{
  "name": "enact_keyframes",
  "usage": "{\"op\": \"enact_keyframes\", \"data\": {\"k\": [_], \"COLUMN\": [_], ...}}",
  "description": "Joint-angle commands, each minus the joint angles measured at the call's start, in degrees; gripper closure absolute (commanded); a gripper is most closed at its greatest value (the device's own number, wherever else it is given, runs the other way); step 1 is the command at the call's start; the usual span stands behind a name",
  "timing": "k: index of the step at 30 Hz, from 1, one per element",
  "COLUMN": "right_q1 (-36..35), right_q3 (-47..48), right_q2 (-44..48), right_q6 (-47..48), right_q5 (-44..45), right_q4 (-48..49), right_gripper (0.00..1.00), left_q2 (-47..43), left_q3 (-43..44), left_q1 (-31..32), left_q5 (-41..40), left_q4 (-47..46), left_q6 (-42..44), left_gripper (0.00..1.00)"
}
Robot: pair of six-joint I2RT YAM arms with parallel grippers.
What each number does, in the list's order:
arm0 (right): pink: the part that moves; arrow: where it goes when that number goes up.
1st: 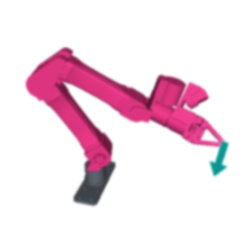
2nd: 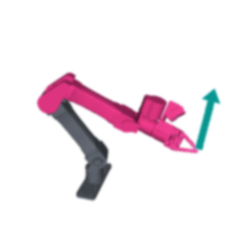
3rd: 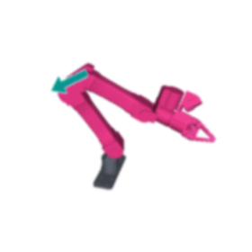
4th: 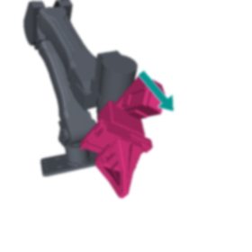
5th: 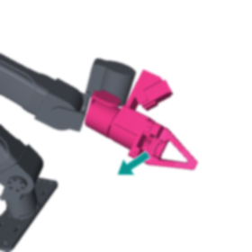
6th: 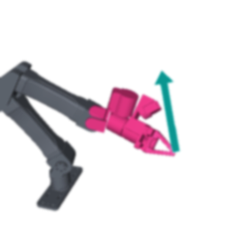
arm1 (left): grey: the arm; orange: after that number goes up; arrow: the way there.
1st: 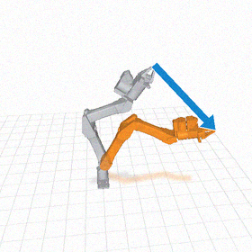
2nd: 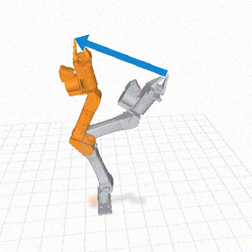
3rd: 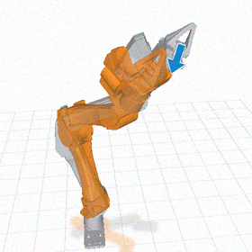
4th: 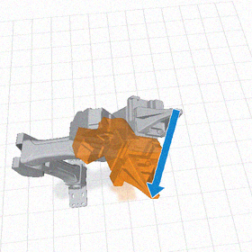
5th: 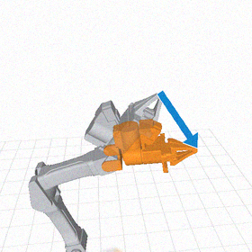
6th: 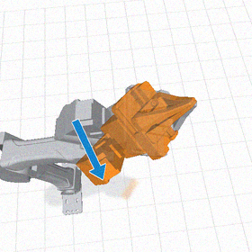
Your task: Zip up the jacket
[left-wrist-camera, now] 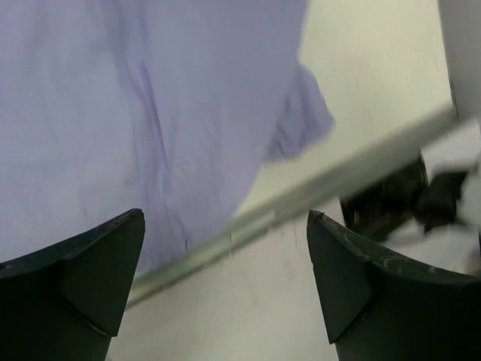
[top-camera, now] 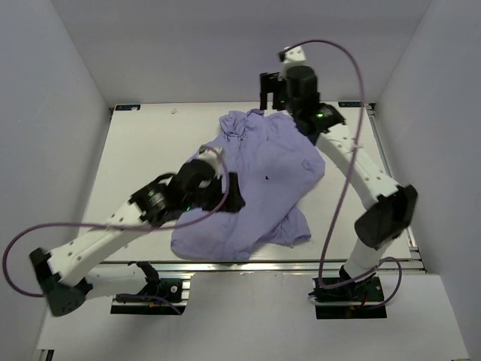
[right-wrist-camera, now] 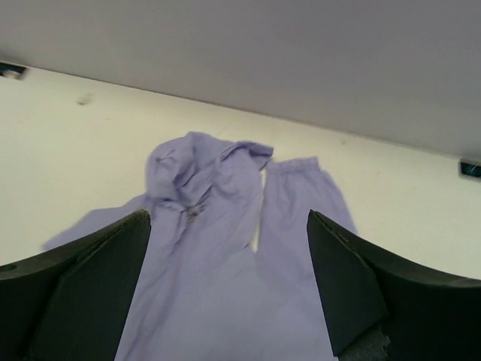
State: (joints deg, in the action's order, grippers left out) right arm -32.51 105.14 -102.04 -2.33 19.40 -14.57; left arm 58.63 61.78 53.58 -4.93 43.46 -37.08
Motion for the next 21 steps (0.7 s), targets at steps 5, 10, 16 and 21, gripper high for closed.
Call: {"op": "enact_keyframes", "data": {"k": [5,10,16,21], "right_q1": [18.00,18.98,18.98,18.98], "right_q3": [-17.14,-31.91,-44.73,-48.98], "right_q2": [13.43,25.64,38.57,46.04], "right_q6": [-18.86,-17.27,-18.24,-17.71], "right_q5": [-21.42,-5.89,0.29,0.29], "right_q4": [-16.81,-16.98,-15.41,-11.10], "right_gripper": [0.11,0.10,0.11,0.11], "left_q2": [19.23,20.91,16.53,9.23], "left_q3": [11.87,14.33,8.90,2.75], "left_q1": [-31.45,-43.37,-49.54,-50.07], "left_q5": [2.09,-1.39,-2.97,-4.13], "left_q4": [-5.83,-7.96,-10.24,-13.49], "left_q6": [-0.63,-0.36,-0.10,0.60], "left_gripper": [0.02,0.02,0.02,0.02]}}
